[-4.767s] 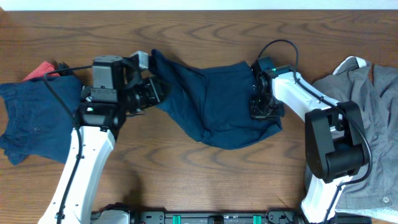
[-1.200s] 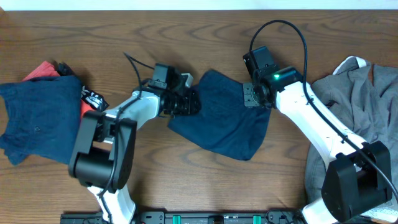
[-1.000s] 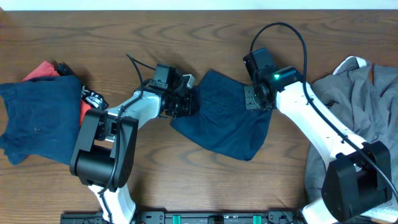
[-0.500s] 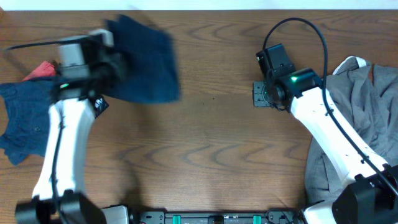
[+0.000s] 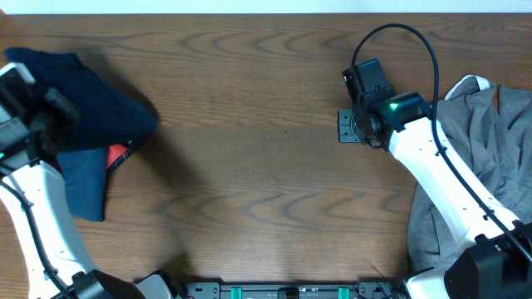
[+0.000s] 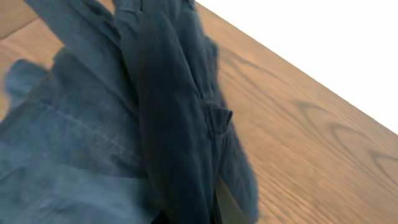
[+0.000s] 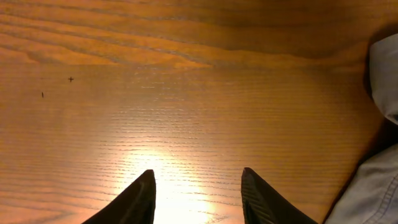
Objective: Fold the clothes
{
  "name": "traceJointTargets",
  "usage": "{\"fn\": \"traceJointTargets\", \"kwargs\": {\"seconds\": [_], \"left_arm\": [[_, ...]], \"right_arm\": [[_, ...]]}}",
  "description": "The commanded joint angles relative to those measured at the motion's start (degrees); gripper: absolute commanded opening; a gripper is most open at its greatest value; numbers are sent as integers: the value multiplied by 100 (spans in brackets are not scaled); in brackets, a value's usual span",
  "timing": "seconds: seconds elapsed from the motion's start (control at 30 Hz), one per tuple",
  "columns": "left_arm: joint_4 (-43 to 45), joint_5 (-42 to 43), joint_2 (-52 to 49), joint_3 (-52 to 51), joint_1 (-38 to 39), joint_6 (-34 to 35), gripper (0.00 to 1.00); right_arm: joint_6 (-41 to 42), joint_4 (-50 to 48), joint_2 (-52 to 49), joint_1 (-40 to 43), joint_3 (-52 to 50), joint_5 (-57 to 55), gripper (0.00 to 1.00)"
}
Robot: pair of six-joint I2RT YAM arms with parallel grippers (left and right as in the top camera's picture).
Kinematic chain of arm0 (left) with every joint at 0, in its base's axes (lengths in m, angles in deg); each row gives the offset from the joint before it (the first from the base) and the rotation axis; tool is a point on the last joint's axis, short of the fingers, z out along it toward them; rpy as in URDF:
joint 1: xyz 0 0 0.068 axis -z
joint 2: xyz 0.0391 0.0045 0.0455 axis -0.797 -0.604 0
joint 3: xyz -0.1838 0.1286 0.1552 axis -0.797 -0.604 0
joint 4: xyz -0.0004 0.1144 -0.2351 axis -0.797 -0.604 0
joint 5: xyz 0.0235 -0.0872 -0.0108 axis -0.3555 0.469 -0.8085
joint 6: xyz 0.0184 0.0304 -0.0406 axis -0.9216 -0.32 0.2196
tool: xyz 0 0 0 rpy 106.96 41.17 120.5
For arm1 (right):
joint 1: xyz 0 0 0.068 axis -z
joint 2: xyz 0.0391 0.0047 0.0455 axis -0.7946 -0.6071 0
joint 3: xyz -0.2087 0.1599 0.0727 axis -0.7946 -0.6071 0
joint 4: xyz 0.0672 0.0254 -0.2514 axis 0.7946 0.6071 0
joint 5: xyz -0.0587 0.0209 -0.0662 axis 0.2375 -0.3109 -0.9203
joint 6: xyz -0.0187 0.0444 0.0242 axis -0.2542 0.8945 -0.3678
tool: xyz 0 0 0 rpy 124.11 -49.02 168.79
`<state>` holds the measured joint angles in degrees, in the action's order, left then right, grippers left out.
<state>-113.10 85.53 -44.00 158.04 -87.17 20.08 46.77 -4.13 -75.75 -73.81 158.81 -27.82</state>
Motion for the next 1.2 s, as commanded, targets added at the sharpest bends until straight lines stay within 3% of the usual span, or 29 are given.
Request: {"fn": "traceJointTargets", "kwargs": {"seconds": [0.0, 0.23, 0.27, 0.3, 0.33, 0.47, 0.7, 0.93, 1.1, 1.17], "left_arm": [[-15, -22, -138, 46, -323, 170, 6], [-240, -640, -317, 46, -931, 1069, 8], [-304, -798, -321, 46, -994, 1248, 19], [-369, -929, -321, 46, -1073, 1469, 45], [-404, -979, -321, 46, -1145, 1657, 56], [-413, -826, -319, 46, -1296, 2190, 75], [138, 791, -321, 46, -710, 1895, 79], [76, 691, -350, 46, 1191, 984, 82], [-498, 695, -577, 46, 2658, 619, 82], [-898, 651, -710, 46, 3156, 413, 86]], "right_arm": [[39, 2, 85, 57, 111, -42, 44], [39, 7, 85, 57, 111, -39, 47], [39, 9, 85, 57, 111, -42, 48], [39, 9, 85, 57, 111, -42, 48], [39, 9, 85, 57, 111, -39, 49], [39, 37, 85, 57, 111, -42, 51], [66, -85, 85, 59, 111, 138, 67], [168, -697, 85, 138, 111, 896, 85], [170, -1058, 85, 411, 111, 1486, 99], [170, -1209, 85, 640, 111, 1836, 99]]}}
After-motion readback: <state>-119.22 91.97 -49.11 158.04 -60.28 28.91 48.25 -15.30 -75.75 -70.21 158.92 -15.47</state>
